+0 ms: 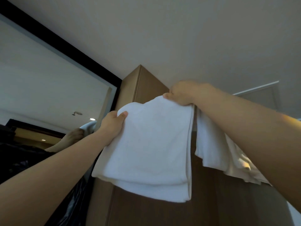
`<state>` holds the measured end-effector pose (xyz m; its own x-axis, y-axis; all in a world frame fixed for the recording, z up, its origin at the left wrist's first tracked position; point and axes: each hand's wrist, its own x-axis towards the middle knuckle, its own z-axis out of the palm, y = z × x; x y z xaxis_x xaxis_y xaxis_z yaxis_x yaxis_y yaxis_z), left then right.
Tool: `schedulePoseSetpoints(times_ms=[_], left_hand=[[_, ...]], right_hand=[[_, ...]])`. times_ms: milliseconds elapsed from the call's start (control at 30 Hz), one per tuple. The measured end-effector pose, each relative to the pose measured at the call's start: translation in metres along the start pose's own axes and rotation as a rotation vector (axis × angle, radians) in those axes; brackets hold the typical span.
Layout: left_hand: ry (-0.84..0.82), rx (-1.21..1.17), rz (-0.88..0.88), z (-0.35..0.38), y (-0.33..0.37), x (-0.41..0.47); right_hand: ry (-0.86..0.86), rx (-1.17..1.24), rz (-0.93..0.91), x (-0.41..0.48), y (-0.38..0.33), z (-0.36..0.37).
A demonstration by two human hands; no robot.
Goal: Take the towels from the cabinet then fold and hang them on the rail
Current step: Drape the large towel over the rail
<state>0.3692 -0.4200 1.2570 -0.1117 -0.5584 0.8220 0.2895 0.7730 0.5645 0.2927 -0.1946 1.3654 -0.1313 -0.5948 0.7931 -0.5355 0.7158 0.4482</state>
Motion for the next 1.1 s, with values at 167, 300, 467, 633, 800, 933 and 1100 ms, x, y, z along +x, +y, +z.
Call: schedulePoseSetpoints(times_ms=[167, 300, 467, 633, 800, 933, 1100], left_hand=[[0.030, 0.002, -0.001, 0.014, 0.000, 0.013], [0.044, -0.031, -0.011, 0.025, -0.007, 0.015], [0.071, -0.006, 0.025, 0.025, -0.001, 0.020], [0.097, -0.002, 0.019, 0.030, 0.009, 0.031], [0.105, 0.058, 0.024, 0.041, 0.011, 0.035], [0.095, 0.131, -0.005, 0.039, -0.005, 0.025], [-0.069, 0.048, -0.142, 0.025, -0.029, -0.005]], right_hand=[[-0.021, 0.121, 0.060, 0.003, 0.006, -0.002], [0.302, 0.025, -0.063, -0.020, -0.002, 0.009], [0.205, -0.022, -0.059, -0.039, -0.005, 0.014], [0.070, 0.011, -0.008, -0.010, 0.013, 0.005], [-0.047, 0.214, 0.093, 0.017, 0.027, 0.003], [0.067, 0.245, 0.086, 0.006, 0.021, 0.008], [0.305, 0.122, 0.045, -0.019, 0.013, 0.019]])
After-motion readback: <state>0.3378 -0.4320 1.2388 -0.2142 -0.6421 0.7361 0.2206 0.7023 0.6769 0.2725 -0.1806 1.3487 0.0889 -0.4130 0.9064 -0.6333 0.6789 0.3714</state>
